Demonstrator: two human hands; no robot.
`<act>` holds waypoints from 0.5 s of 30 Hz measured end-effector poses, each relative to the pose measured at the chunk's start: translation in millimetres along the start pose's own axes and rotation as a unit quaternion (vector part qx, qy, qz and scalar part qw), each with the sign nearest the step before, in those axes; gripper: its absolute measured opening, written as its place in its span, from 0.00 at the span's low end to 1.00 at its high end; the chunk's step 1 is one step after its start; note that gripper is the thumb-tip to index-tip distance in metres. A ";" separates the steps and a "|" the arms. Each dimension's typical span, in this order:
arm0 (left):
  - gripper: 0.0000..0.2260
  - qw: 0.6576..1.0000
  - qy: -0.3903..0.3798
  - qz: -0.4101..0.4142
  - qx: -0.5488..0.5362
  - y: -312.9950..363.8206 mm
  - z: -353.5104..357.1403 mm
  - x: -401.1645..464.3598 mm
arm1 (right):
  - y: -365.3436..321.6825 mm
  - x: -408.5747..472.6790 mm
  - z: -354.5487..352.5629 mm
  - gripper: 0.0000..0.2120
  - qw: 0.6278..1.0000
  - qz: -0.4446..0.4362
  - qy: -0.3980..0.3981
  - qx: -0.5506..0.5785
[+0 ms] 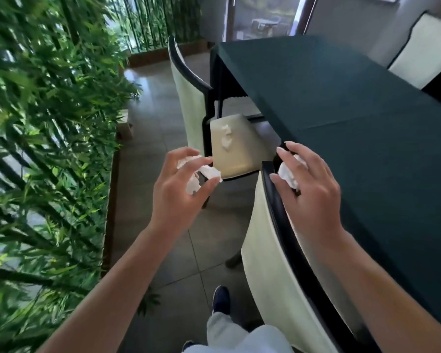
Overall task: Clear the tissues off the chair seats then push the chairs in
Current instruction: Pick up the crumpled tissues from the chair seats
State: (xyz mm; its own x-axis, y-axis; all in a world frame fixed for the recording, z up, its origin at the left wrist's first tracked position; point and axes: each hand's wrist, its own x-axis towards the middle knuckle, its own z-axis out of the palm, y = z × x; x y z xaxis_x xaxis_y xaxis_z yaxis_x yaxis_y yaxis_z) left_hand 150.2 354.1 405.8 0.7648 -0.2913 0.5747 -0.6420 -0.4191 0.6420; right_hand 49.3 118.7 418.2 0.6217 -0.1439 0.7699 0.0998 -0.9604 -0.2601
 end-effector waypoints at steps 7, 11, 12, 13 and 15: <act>0.16 0.999 0.005 0.029 0.039 -27.0 29.0 74.1 | 48.6 51.0 47.2 0.18 0.999 0.021 0.008 0.028; 0.17 0.999 -0.014 0.022 0.033 -40.5 53.0 114.3 | 70.4 76.0 72.0 0.17 0.999 0.036 0.008 0.040; 0.17 0.999 -0.020 0.028 0.032 -44.9 60.5 124.0 | 75.5 80.4 78.8 0.17 0.998 0.041 0.010 0.041; 0.17 0.999 -0.025 0.035 0.030 -50.2 68.6 133.9 | 80.9 85.3 85.9 0.17 0.998 0.046 0.010 0.042; 0.16 0.998 -0.036 0.040 0.021 -62.8 84.3 152.8 | 92.2 94.5 101.2 0.17 0.998 0.057 0.002 0.039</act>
State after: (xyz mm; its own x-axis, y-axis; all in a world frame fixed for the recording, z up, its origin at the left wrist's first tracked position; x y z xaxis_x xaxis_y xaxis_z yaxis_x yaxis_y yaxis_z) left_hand 311.9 263.4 410.5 0.7147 -0.3849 0.5840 -0.6988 -0.4279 0.5732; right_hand 195.9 40.7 408.0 0.6290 -0.2525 0.7352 0.0890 -0.9161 -0.3909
